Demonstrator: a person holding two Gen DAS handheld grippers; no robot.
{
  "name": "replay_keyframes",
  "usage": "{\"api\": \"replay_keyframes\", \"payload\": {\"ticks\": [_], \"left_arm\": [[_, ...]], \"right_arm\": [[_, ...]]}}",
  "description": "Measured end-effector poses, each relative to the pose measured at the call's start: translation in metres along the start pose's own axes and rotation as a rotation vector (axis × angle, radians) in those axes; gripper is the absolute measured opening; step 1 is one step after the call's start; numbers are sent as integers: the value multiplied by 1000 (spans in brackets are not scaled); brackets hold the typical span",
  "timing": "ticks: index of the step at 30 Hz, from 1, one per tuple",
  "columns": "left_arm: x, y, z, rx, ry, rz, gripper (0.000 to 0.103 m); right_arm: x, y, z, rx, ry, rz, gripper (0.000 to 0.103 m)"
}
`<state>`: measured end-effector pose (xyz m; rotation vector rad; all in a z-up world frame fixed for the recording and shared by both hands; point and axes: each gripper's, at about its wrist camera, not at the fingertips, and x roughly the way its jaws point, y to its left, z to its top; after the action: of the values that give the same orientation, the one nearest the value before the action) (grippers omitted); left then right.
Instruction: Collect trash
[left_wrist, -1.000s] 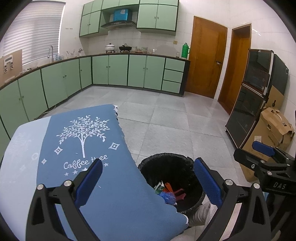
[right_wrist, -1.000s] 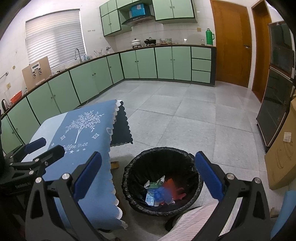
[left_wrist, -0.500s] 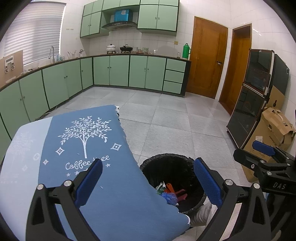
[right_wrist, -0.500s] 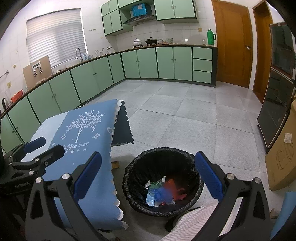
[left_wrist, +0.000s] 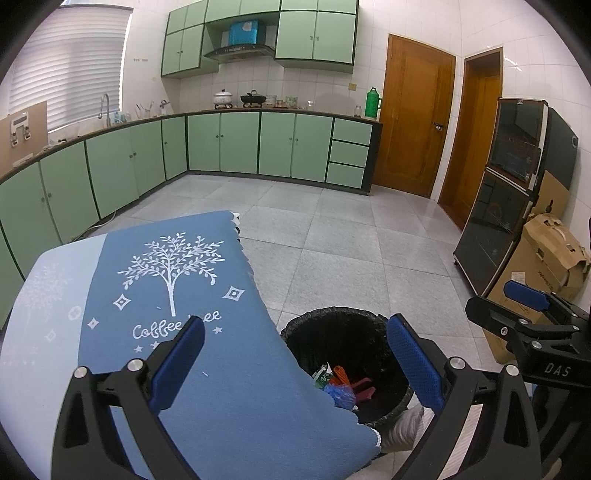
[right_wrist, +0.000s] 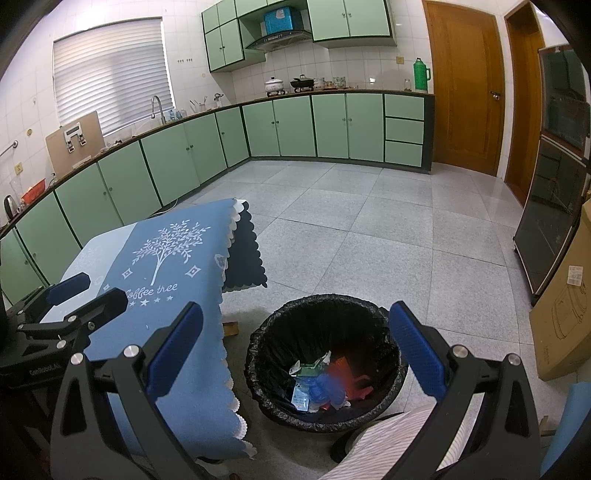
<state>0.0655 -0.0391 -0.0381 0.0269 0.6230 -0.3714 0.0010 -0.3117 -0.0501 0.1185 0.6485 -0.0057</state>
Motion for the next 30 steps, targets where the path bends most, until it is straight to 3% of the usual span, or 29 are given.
{"api": "replay_keyframes", "payload": {"ticks": [30], "left_arm": [[-1, 3, 1, -4, -5, 6, 97]], "right_arm": [[0, 1, -1, -1, 0, 2, 98]]}}
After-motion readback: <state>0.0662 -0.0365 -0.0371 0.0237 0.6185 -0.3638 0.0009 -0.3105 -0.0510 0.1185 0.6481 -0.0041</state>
